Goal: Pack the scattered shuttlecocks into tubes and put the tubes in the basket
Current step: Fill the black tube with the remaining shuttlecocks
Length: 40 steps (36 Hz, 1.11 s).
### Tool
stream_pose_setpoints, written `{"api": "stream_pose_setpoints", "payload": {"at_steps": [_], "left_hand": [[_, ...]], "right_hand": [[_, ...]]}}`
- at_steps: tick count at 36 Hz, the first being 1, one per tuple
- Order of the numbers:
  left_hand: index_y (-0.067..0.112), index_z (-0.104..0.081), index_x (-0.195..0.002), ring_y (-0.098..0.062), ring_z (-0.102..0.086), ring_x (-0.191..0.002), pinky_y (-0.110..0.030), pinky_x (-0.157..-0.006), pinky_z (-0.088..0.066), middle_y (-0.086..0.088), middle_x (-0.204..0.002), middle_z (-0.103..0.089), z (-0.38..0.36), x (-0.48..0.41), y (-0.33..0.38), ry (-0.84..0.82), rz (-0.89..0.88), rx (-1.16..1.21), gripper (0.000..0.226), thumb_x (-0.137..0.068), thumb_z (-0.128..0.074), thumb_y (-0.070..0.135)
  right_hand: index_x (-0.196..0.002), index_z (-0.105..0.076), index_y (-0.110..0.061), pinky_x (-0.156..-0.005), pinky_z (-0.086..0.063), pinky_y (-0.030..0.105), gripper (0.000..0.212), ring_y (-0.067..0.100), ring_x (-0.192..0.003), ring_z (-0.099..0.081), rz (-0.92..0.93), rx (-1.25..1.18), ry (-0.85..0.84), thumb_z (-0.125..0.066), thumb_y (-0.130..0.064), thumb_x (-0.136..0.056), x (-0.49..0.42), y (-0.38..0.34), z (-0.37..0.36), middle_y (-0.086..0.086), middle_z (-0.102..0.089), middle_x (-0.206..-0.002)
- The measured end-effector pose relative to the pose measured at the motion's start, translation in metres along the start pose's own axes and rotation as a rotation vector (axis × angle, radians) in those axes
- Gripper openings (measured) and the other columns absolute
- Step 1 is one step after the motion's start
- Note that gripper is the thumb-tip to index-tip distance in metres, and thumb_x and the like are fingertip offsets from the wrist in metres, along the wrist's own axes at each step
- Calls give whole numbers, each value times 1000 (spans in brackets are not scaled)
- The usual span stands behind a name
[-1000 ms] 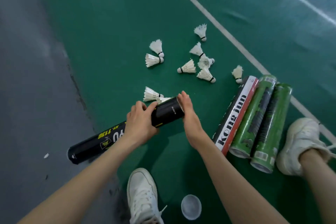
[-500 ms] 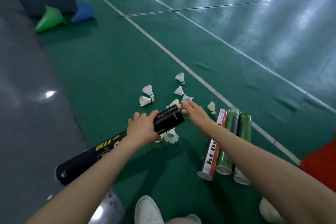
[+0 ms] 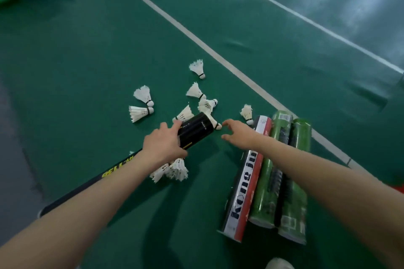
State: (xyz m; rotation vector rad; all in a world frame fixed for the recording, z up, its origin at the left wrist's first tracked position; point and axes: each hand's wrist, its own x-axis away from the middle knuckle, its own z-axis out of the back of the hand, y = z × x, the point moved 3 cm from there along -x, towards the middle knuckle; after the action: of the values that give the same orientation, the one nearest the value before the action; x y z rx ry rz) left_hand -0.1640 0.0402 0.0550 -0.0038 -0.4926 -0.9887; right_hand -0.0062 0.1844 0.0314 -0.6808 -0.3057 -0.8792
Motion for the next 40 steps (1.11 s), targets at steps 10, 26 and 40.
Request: {"api": "stream_pose_setpoints", "payload": {"at_steps": [10, 26, 40], "left_hand": [[34, -19, -144, -27, -56, -91, -34, -72, -47, -2, -107, -48, -30, -64, -12, -29, 140, 66, 90, -71, -67, 53], [34, -22, -138, -29, -48, -106, -40, -80, -45, -5, -113, -44, -33, -102, -34, 2, 177, 21, 82, -72, -68, 50], [37, -14, -141, -22, -46, -106, -34, -78, -43, 1, -111, -40, -24, -98, -23, 162, 121, 28, 85, -74, -61, 62]], "right_hand": [[-141, -42, -25, -99, -36, 34, 57, 31, -136, -24, 91, -22, 170, -38, 4, -92, -109, 17, -12, 12, -24, -151], [-106, -65, -9, -74, -43, 32, 21, 20, -83, -51, 195, 14, 486, -59, -25, -94, -175, 30, 1, 2, -45, -102], [-97, -57, -9, -107, -39, 36, 17, 11, -103, -59, 137, -1096, 106, -49, -24, -99, -155, -12, 6, 1, -66, -101]]}}
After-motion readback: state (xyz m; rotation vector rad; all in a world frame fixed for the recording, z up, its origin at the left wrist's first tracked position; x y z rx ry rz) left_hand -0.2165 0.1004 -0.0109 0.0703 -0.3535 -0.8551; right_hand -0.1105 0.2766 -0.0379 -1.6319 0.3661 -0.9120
